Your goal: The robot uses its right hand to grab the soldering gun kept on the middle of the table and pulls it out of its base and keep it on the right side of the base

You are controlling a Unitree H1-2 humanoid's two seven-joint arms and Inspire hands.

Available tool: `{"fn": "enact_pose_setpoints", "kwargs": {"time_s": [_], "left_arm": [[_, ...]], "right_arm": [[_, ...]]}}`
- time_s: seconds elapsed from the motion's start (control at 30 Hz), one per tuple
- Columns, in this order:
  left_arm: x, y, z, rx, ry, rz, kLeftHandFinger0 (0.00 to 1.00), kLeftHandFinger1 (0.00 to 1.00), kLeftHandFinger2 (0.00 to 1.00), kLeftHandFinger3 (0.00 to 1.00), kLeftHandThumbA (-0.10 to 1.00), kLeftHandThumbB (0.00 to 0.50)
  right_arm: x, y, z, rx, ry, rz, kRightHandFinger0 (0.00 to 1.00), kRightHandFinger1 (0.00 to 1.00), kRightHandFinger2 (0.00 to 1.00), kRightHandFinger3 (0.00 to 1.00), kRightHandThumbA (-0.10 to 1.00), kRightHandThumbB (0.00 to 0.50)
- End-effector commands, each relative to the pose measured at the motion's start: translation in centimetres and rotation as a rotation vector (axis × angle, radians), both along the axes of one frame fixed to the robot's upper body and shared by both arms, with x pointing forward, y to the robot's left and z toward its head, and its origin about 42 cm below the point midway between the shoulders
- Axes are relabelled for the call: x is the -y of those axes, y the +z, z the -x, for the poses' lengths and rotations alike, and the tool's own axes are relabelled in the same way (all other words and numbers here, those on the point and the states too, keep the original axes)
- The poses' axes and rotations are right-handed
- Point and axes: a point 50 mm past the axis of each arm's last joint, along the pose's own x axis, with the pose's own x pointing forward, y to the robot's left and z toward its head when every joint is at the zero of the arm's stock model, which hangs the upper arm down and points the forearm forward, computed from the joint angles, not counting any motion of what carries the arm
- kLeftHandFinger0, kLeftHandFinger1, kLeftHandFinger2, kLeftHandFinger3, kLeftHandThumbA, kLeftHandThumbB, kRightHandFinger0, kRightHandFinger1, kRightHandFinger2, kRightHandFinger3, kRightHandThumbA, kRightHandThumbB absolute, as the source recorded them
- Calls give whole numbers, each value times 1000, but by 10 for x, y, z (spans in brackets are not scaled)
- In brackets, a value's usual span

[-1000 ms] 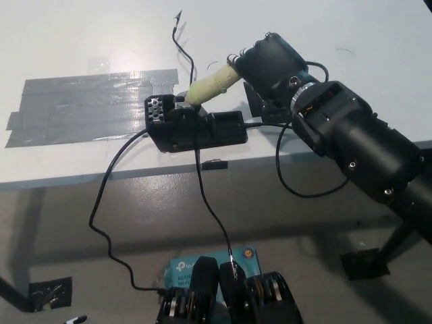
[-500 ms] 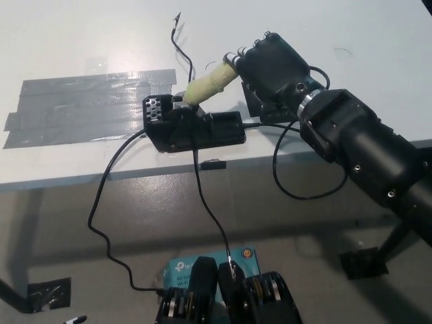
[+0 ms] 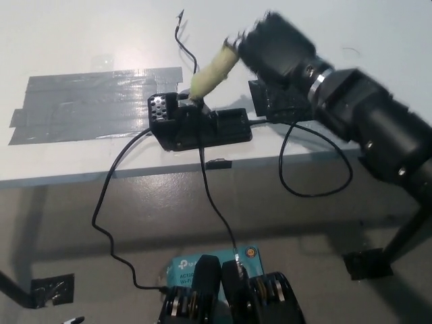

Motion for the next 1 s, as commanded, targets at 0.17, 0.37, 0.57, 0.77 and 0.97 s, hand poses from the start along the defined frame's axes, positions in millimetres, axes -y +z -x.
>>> {"fn": "enact_pose_setpoints", "kwargs": {"time_s": [0.17,0.37,0.57,0.77,0.97], "left_arm": [[-13,10,3,18,1,-49,990,891,1000,1000,738,111],[-15,7,6,10,15,-49,988,888,1000,1000,744,117],[-15,6,7,14,20,-47,971,881,1000,1000,739,109],[-16,5,8,14,36,-39,968,877,1000,1000,718,119],[-16,2,11,14,35,-34,977,884,1000,1000,732,119]], "right_arm": [[53,98,-1,247,-38,-152,0,0,10,353,-100,183],[68,88,-2,233,-94,-176,0,0,25,307,-100,169],[87,74,-1,196,-154,-233,0,0,37,314,-100,191],[107,59,-6,71,-331,-309,0,0,183,295,-100,178],[122,14,-3,-120,-504,-393,0,21,183,499,-77,29]]}}
